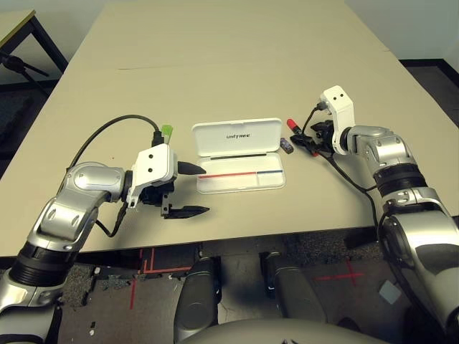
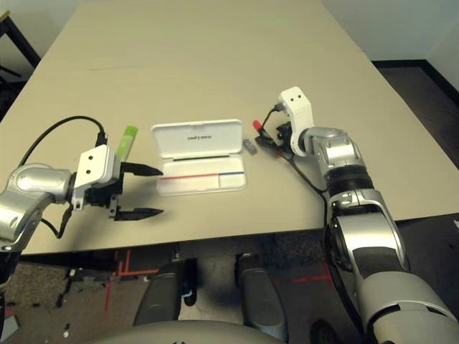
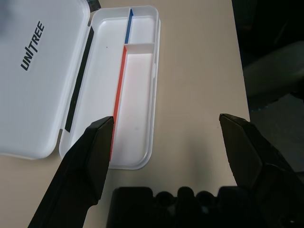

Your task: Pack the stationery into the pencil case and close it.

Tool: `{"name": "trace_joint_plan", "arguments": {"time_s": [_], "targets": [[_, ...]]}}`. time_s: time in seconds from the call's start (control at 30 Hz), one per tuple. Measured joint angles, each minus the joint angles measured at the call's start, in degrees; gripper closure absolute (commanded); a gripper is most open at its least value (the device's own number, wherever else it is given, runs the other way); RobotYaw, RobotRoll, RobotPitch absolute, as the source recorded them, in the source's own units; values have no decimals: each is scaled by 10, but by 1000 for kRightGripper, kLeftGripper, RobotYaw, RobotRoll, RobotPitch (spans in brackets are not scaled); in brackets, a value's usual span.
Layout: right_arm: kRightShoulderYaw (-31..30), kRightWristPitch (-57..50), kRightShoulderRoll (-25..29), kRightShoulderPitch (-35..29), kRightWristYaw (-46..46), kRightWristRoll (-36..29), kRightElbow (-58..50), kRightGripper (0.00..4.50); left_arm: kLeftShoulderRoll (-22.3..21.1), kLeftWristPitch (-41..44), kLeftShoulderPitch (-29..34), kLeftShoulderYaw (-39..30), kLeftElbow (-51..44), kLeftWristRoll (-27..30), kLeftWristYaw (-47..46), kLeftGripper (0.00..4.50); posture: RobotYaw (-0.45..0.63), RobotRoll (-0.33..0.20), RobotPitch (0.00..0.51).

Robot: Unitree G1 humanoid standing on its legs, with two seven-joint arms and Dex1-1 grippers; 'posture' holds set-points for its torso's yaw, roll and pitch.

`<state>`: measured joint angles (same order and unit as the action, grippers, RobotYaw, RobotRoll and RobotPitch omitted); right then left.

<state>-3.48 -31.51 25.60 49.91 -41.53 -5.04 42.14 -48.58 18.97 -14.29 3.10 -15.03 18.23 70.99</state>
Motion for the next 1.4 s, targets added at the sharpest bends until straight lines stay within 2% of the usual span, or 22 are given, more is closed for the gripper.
{"name": "trace_joint_plan", "arguments": {"time_s": [0.13,0.17,0.2,0.43,0.8,1.1,1.4], "targets": [[-4,2,4,1,-17,4,-1,3538,0,-5,0,0,2,0,0,0,104,0,184],[-5,4,5,1,-20,6,-1,3852,0,-6,0,0,2,0,-1,0,102,0,183],[-8,9,9,1,-25,9,-2,3958,0,-8,0,0,3,0,-1,0,99,0,183],[-29,-4,58,-6,-86,23,-41,3957,0,-16,-6,1,25,-2,-1,0,71,0,178],[-53,-66,195,-61,-259,-1,-250,3957,9,-41,-45,21,74,-13,0,0,29,0,155],[-90,-98,257,-87,-347,-23,-351,3957,15,-47,-62,26,92,-15,0,0,36,0,132],[-108,-74,266,-96,-401,-51,-405,3957,19,-48,-63,25,92,-17,-6,0,65,0,124]]}}
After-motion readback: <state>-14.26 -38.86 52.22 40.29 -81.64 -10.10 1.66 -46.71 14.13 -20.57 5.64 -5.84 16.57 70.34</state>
